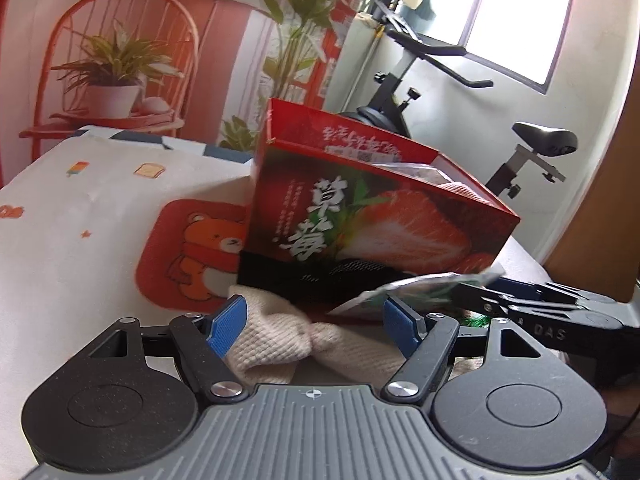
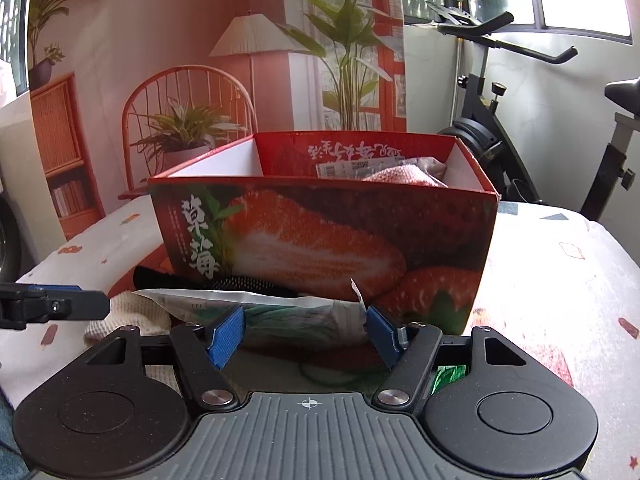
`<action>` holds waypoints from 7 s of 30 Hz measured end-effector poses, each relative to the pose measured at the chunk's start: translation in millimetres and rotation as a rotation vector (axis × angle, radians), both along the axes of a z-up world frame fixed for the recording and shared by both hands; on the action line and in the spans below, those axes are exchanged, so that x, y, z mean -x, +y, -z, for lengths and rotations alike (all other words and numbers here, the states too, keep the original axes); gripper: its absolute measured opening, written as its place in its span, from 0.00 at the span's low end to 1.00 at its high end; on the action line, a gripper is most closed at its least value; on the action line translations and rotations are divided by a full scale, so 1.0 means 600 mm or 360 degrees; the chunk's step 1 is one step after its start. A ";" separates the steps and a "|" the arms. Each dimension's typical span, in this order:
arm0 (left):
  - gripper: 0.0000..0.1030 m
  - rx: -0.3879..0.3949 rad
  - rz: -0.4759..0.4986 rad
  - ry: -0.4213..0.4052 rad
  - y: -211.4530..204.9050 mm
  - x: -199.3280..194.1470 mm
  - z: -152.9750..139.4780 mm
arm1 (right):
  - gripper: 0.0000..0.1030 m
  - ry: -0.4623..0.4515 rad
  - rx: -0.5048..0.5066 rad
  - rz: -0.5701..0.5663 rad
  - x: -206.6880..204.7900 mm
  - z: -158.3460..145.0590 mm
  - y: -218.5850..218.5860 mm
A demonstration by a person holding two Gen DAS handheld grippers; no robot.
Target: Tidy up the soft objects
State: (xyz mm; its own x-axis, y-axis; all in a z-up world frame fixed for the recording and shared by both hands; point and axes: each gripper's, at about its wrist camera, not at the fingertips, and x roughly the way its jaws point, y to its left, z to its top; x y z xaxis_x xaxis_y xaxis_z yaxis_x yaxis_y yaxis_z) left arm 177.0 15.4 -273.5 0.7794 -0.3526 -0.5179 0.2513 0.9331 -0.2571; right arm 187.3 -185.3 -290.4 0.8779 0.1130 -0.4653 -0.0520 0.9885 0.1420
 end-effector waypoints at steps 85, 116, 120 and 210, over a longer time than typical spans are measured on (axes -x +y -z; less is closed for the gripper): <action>0.30 -0.0089 0.0222 -0.0264 -0.064 -0.175 -0.161 | 0.24 -0.0296 -0.0016 -0.0165 -0.141 -0.219 -0.022; 0.46 -0.0353 0.0110 -0.0024 -0.098 -0.294 -0.093 | 0.31 0.0068 -0.0194 0.0045 -0.280 -0.101 -0.071; 0.46 -0.0327 0.0119 -0.0055 -0.090 -0.277 -0.113 | 0.31 0.0038 -0.0135 0.0049 -0.254 -0.111 -0.070; 0.19 -0.0256 -0.0261 0.0274 0.051 -0.008 0.057 | 0.35 0.0404 -0.0297 0.0005 0.068 0.057 0.019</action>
